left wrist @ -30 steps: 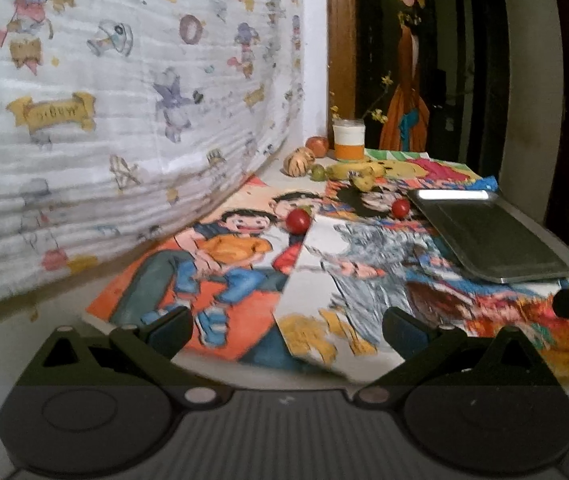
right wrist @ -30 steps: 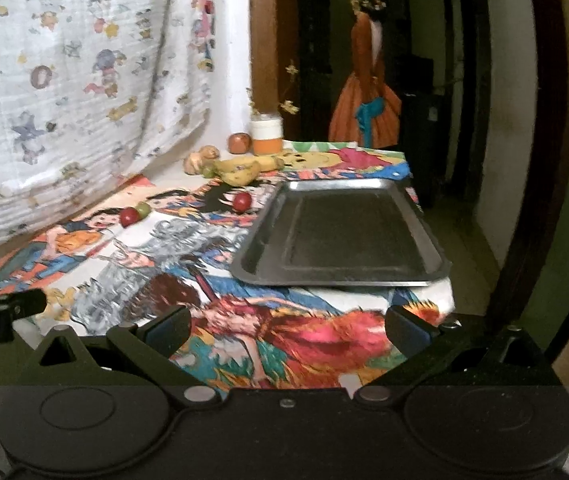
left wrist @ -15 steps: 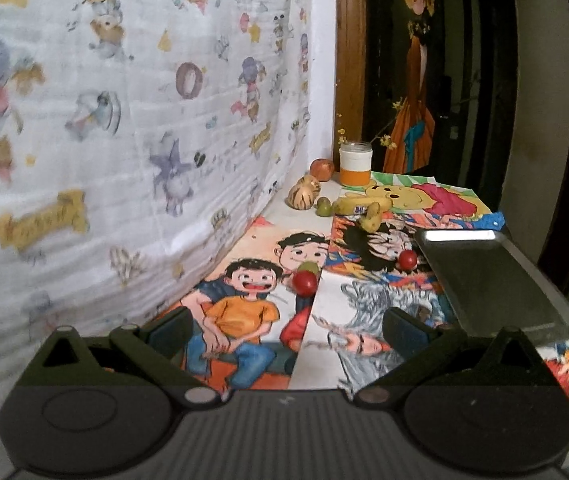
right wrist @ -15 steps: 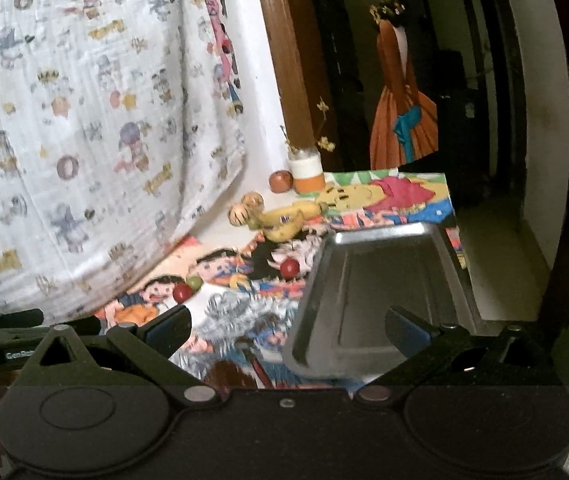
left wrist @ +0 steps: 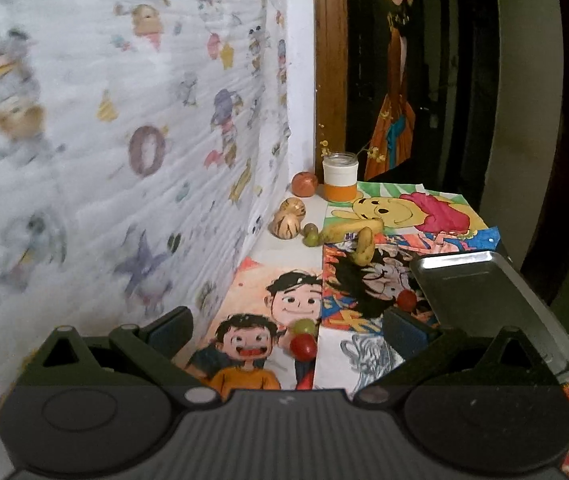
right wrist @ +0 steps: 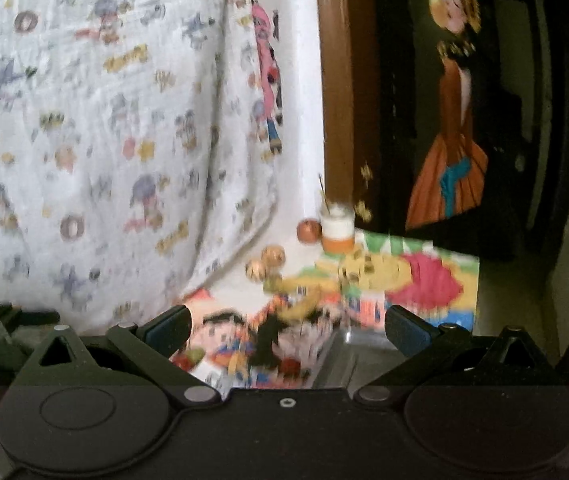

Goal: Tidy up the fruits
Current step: 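Move the left tool toward a red cherry tomato while the right tool approaches the other tomato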

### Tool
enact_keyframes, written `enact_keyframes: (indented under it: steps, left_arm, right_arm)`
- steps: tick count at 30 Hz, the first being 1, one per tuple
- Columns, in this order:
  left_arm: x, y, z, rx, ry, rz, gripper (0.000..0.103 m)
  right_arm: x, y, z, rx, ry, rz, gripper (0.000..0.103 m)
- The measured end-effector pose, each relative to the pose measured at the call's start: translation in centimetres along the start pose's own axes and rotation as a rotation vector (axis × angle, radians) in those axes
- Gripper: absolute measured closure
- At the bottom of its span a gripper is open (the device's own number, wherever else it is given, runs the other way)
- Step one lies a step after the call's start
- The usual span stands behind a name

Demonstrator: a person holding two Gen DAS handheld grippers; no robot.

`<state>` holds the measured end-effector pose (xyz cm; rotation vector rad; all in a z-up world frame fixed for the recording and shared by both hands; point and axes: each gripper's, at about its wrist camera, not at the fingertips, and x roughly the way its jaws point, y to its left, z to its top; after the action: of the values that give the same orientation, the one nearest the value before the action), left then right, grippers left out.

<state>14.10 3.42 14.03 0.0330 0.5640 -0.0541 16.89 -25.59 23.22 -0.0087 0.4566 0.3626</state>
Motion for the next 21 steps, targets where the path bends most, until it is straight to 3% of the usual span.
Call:
enact_keyframes:
  steps: [4,7,14,21]
  left_arm:
    - [1.9,0.1,1.2,-0.003,-0.008,-0.003,0.0]
    - [3.6,0.0,1.1,-0.011,-0.014,0.004,0.0]
    - [6.5,-0.6,-1.0,-0.036,0.01,0.017,0.0]
    - [8.8,-1.5,-3.0,-0.044,0.035,0.027,0.0]
  right_arm:
    - [2.3,-0.6,4.2,-0.011,-0.046,0.083,0.0]
    - [4.6,-0.8,4.9,-0.022,-0.096,0.134,0.0]
    - [9.8,-1.9,0.4,-0.019,-0.106,0.223,0.0]
    - [14.0,-2.0,-4.6,-0.02,-0.007,0.231,0.0]
